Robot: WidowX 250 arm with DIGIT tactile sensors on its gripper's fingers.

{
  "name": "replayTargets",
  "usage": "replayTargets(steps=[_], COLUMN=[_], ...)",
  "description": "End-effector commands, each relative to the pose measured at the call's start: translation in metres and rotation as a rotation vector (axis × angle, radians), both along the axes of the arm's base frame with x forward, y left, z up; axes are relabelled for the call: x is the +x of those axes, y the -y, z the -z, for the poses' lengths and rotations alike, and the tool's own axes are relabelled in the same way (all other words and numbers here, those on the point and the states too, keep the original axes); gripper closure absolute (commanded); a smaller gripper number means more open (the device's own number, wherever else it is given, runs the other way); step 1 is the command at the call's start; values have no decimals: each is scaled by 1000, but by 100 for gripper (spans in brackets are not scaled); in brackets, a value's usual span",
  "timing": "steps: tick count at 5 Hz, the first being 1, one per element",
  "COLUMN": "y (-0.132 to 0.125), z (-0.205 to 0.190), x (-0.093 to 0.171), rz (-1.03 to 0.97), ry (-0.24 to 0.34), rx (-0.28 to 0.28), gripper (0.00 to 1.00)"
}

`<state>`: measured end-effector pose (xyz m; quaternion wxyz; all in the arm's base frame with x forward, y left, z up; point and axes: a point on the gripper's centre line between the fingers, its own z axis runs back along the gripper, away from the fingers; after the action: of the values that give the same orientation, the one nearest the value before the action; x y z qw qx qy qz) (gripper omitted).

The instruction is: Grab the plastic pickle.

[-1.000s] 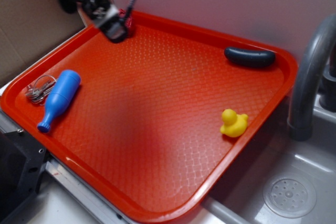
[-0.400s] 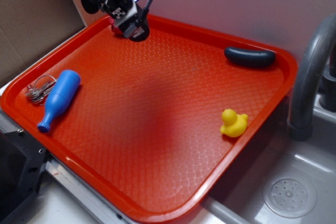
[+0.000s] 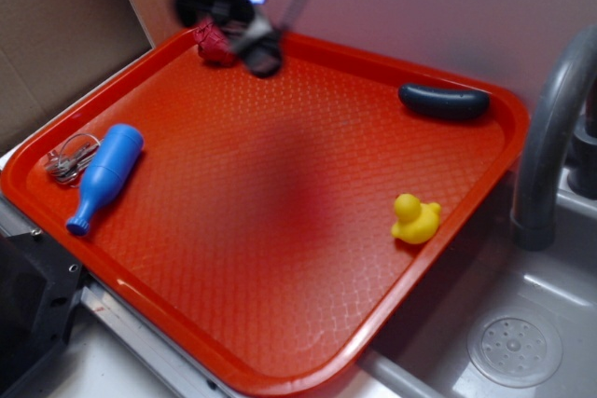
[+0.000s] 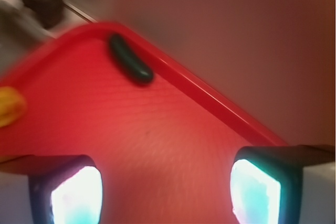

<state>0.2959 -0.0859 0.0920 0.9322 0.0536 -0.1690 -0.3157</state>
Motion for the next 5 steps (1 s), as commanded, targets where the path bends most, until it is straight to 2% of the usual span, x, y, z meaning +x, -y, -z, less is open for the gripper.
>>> replayTargets(steps=[1, 3, 4, 5], y=[46, 55, 62, 68], z=[5, 13, 22, 28], x=[26, 48, 60, 62], rz=[104, 86, 55, 35], ry=[76, 165, 145, 162], rx=[4, -126, -200, -253], gripper=[0, 0, 0, 0])
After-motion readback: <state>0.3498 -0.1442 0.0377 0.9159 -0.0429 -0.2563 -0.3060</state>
